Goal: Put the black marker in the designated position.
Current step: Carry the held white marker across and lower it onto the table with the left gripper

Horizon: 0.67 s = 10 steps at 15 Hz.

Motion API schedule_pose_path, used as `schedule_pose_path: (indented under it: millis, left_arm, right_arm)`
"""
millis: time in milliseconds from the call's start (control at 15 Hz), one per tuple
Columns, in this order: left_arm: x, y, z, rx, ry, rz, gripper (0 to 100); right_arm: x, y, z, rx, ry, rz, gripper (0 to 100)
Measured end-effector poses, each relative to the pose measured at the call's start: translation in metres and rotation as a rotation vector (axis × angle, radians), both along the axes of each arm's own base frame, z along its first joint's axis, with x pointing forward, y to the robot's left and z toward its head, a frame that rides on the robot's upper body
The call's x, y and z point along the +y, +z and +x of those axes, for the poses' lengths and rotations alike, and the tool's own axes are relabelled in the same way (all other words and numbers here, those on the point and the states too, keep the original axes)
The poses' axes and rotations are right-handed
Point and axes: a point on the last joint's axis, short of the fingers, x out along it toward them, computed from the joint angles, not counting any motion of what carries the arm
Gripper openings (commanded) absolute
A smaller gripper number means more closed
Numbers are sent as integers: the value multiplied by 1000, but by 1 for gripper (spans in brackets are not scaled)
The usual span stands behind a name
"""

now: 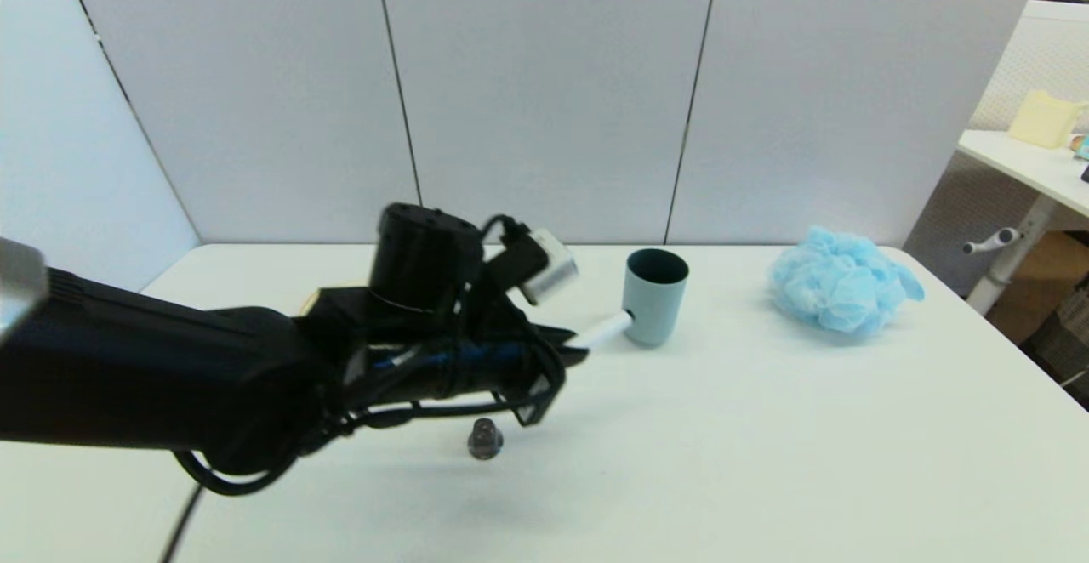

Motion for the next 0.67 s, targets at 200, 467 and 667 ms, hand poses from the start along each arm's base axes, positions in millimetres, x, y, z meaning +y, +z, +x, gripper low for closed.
schedule_pose_path:
  millis: [200, 467, 667]
  left_arm:
    - [71, 22, 28, -28, 232, -15, 0]
    - [150, 28, 55, -44, 566, 12, 0]
    - [206, 26, 75, -55, 742, 50, 0]
  right_arm:
    - [0, 0, 0, 0, 0, 0, 100]
    - [0, 0, 0, 0, 0, 0, 100]
    - [0, 0, 0, 0, 0, 0, 100]
